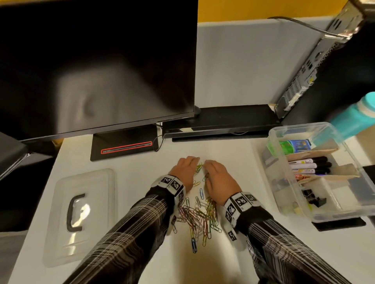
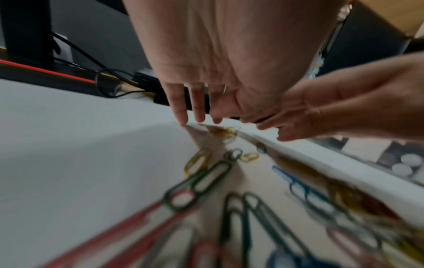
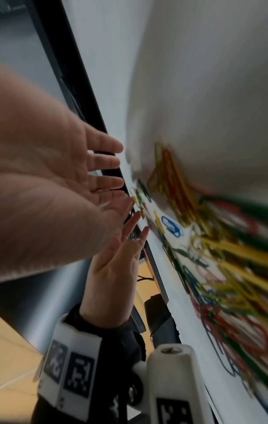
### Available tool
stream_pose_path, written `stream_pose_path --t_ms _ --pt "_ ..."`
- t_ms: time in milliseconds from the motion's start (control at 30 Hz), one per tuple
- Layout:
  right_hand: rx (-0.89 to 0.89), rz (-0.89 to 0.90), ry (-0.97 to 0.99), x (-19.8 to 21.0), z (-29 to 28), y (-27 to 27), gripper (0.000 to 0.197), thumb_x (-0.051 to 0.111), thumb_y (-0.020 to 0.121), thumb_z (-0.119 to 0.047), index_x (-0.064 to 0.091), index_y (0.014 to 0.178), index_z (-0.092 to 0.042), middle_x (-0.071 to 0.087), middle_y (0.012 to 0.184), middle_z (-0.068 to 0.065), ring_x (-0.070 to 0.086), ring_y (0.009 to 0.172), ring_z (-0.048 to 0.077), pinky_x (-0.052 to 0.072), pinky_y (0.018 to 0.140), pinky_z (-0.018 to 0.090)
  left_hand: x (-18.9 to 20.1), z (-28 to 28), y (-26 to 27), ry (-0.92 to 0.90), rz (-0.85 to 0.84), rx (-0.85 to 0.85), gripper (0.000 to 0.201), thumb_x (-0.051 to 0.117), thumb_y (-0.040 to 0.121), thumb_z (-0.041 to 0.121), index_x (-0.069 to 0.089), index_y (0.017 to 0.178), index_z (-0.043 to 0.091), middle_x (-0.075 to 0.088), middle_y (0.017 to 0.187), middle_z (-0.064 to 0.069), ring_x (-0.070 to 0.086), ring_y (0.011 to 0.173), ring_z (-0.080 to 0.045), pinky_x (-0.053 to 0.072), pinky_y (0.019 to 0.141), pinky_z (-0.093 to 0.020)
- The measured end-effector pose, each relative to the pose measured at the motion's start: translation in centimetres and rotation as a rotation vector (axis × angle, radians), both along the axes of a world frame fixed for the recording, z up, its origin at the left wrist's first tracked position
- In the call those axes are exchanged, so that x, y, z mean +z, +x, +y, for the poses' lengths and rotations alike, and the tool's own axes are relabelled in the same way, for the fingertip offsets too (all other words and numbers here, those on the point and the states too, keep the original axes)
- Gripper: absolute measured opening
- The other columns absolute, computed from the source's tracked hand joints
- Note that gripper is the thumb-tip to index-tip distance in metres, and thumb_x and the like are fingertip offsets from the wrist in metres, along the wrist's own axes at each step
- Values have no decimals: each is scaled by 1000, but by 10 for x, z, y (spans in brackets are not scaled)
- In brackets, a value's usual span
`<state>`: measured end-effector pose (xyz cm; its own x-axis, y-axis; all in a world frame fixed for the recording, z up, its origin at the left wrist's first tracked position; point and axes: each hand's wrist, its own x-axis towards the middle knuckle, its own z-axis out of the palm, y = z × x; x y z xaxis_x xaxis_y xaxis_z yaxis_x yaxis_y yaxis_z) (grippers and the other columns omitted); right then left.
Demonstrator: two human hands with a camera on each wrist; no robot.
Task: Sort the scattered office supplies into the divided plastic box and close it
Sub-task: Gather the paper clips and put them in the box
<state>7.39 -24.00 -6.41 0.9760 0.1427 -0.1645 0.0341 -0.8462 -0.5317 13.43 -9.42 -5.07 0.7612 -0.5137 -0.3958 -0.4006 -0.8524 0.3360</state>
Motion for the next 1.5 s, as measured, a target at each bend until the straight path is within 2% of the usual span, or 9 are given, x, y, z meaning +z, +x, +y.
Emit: stream_pose_path --t_ms 100,267,600,800,900,1067,1167,1333,1500 --pt "141 131 -115 -1 6 -2 69 43 91 -12 7 150 -10 7 159 4 3 146 24 7 120 32 -11 5 -10 61 -35 -56 86 57 74 -6 16 147 13 18 152 -3 23 134 -26 33 110 -38" --pt "274 185 -162 4 -3 -44 78 41 88 3 -1 150 -17 -4 159 -5 -9 145 17 14 116 28 -23 29 -53 1 -62 -84 81 49 80 -6 16 148 23 14 155 0 16 137 -26 26 114 -35" --pt "134 31 15 0 -16 -101 49 41 93 -18 34 142 -18 28 150 -2 37 130 13 36 103 22 -17 75 -112 -184 -96 128 68 42 83 -1 28 145 25 24 151 3 21 137 -19 22 115 -30" --pt "117 126 -47 8 9 -77 56 39 95 -28 21 146 -15 11 157 3 18 142 18 28 113 31 -20 104 -120 -126 -56 343 73 48 76 3 29 145 16 31 143 -1 28 125 -21 28 108 -26" --pt "268 174 -141 5 23 -83 61 34 97 -39 13 149 -17 2 159 3 1 146 21 12 119 34 -22 88 -124 -108 -42 264 68 48 80 10 30 144 21 32 138 -1 29 122 -20 29 107 -25" --pt "89 118 -150 16 1 -102 91 49 72 -74 28 142 -19 27 146 1 28 131 21 34 107 33 -16 64 -136 -159 -38 147 60 53 88 37 30 143 28 33 134 0 34 118 -16 35 106 -31" --pt "-82 275 -173 20 -9 -121 131 55 43 -89 14 144 -16 21 142 5 28 128 24 41 102 37 -11 70 -134 -91 -3 68 101 65 69 62 13 148 28 17 146 6 22 130 -16 28 113 -33" --pt "-149 418 -127 11 21 -128 145 73 36 -78 2 146 -13 14 141 7 26 128 25 42 102 39 -20 70 -108 111 -11 -209 145 77 43 70 -19 145 31 -9 158 6 2 144 -22 14 119 -42" --pt "-168 329 -91 10 50 -108 111 82 55 -50 19 140 -16 25 133 7 35 118 23 45 95 36 -16 50 -93 132 -18 -296 130 79 47 64 5 148 28 12 154 5 17 136 -23 21 115 -44"
